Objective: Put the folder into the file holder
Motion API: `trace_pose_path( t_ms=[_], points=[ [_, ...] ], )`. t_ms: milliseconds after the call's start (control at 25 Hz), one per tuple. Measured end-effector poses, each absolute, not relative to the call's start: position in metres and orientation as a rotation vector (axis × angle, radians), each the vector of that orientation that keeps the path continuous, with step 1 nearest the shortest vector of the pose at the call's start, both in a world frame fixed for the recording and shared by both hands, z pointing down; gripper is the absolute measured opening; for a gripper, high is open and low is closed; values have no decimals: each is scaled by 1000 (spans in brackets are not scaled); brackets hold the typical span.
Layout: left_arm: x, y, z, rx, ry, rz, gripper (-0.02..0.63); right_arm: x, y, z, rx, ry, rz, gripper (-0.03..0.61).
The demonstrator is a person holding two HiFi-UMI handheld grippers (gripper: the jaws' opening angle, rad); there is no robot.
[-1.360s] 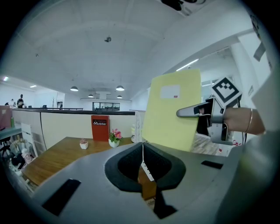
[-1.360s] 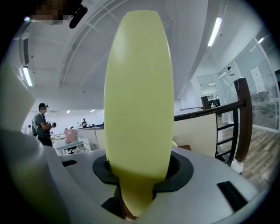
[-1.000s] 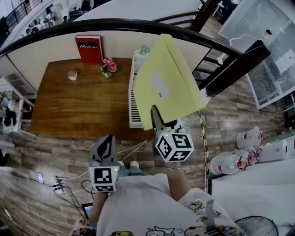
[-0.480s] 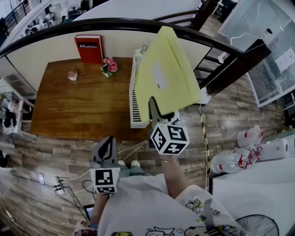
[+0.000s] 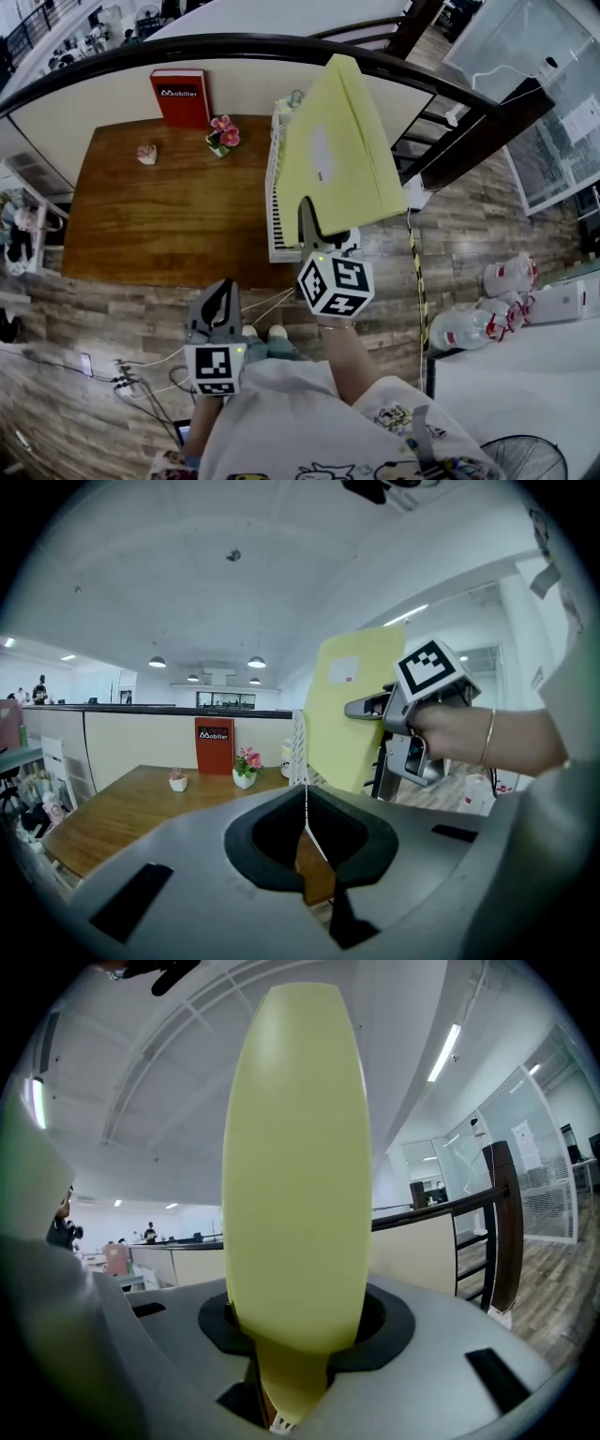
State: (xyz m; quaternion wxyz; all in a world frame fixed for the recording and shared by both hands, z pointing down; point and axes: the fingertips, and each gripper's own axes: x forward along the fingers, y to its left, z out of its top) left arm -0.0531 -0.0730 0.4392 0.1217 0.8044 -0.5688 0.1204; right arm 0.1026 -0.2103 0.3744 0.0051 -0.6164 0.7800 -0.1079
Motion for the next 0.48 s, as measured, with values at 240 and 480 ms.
trace_pose_path(
  t_ms=[240, 480],
  points=[
    [-55, -79, 445, 2347, -1642, 367, 8, 100, -215, 389, -1954, 2423, -349, 153],
    [-57, -87, 450, 2351, -1620, 373, 8, 97, -221, 403, -1978, 2416, -361, 153]
  ],
)
